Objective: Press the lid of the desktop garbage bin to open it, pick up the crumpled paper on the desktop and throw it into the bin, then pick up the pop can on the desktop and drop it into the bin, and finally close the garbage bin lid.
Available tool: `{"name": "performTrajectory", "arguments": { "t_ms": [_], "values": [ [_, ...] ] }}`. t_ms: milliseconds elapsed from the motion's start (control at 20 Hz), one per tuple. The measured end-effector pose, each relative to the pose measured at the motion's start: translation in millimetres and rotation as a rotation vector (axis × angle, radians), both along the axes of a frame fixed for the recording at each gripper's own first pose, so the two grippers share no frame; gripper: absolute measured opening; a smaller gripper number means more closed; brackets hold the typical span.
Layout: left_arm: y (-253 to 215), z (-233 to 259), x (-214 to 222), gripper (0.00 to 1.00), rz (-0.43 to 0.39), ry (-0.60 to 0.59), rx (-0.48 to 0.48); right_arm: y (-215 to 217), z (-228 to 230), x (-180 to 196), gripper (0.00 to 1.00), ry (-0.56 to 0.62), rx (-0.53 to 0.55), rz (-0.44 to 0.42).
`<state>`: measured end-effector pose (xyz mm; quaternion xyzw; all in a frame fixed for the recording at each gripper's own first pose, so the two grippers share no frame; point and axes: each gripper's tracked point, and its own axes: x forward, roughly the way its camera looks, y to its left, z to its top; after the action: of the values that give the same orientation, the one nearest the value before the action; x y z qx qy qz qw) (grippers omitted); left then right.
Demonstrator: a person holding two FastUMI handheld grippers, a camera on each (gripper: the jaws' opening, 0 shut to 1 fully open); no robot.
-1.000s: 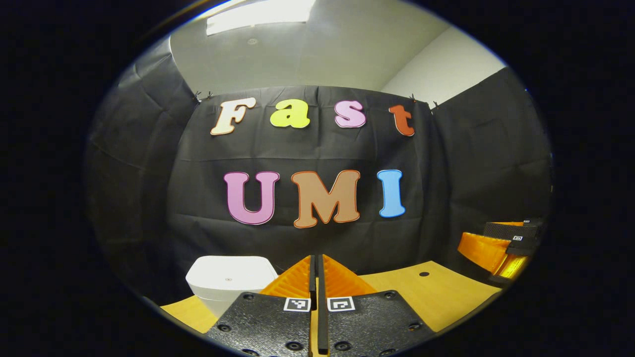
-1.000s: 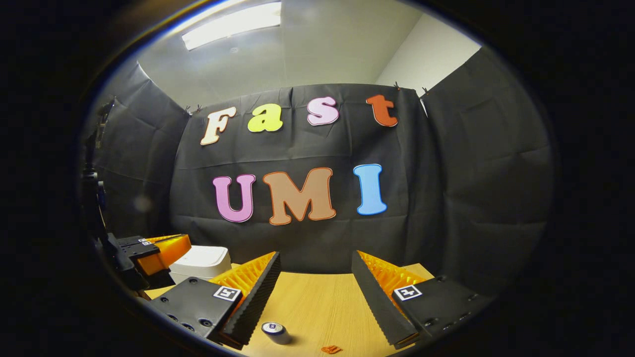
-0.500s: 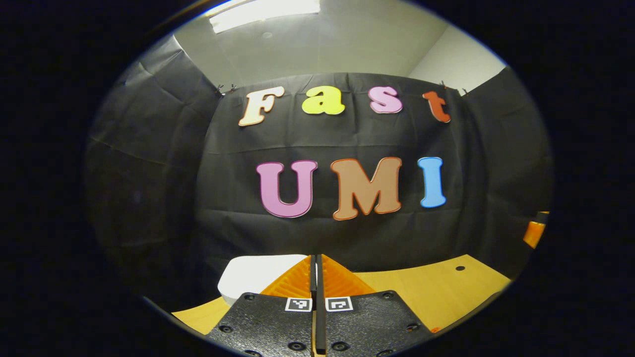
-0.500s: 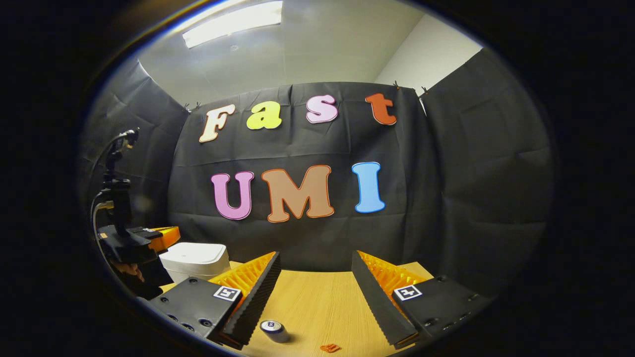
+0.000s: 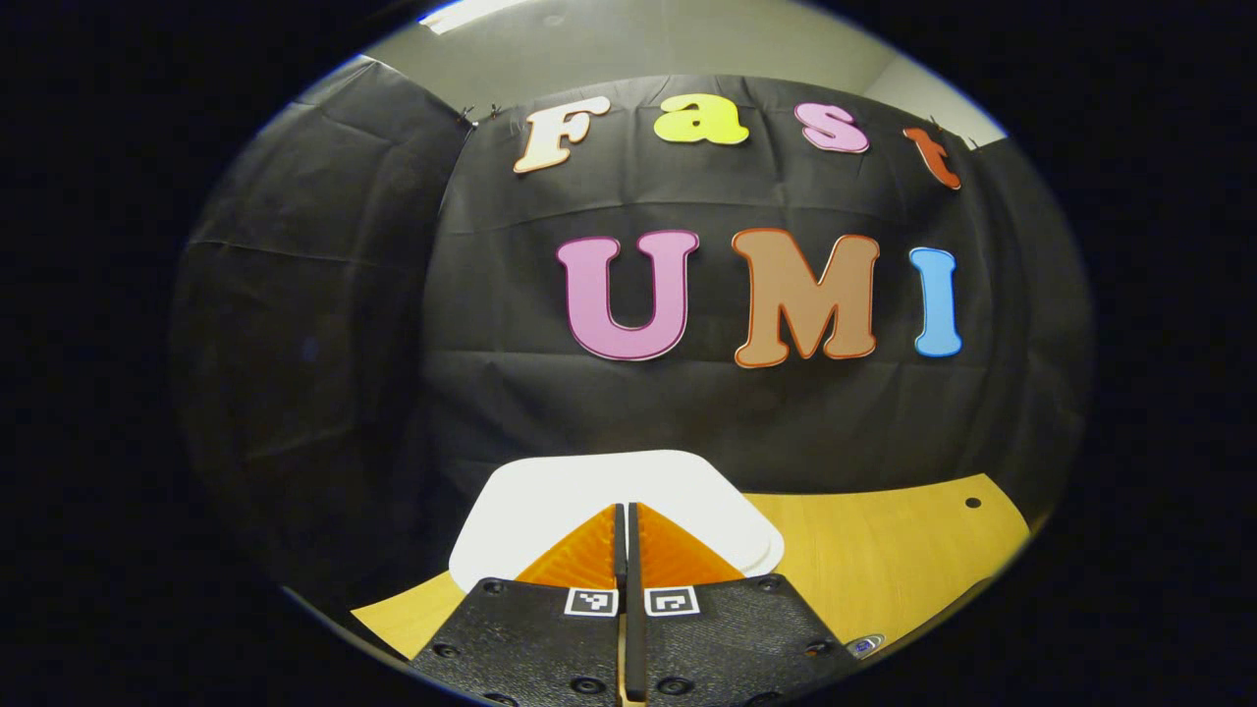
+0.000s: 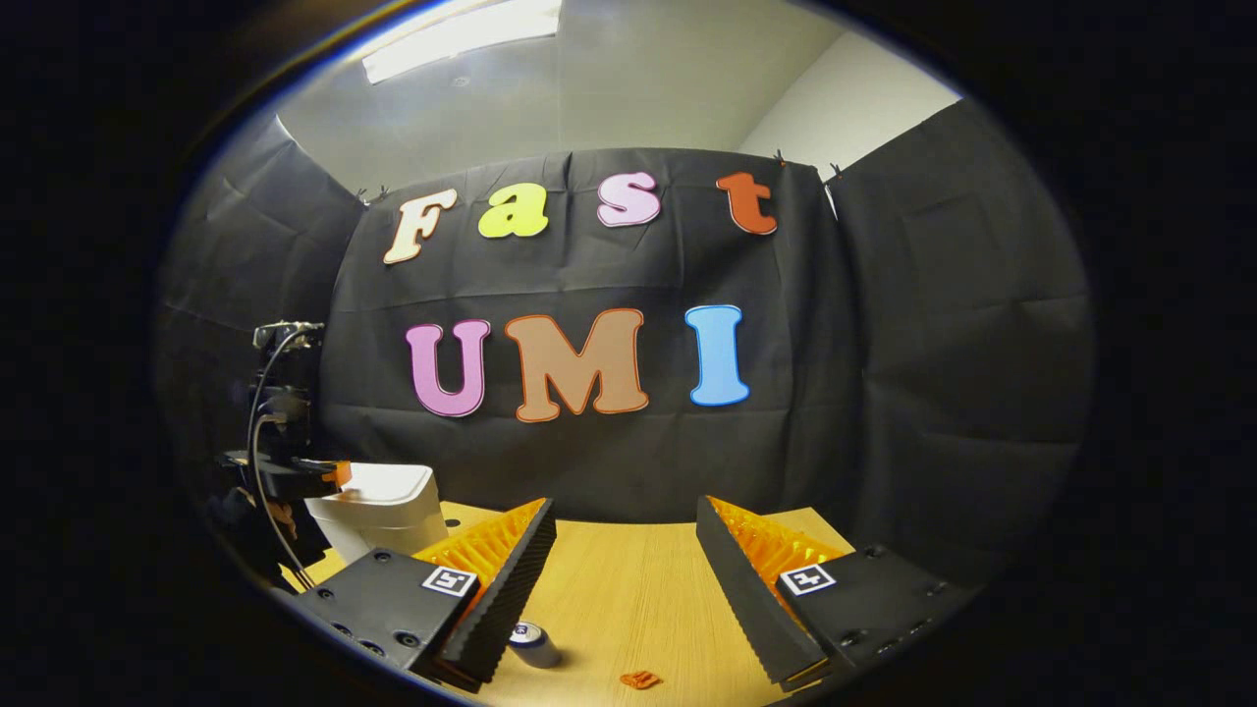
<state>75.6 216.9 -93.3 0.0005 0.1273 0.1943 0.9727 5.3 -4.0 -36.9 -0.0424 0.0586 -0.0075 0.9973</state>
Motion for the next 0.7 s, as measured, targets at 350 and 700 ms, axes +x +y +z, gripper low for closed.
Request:
{"name": "performTrajectory", "arguments": {
  "t_ms": [350, 700],
  "values": [
    [2.0, -13.8, -0.8, 0.00, -0.016, -0.003, 0.024, 3.3, -13.8, 0.1, 0.96, 0.039, -0.010, 0.016],
    [-6.7, 4.7, -5.5, 0.00, -0.027, -0.067, 0.033, -1.6, -8.8, 4.9, 0.96, 0.022, -0.012, 0.025]
  ]
}}
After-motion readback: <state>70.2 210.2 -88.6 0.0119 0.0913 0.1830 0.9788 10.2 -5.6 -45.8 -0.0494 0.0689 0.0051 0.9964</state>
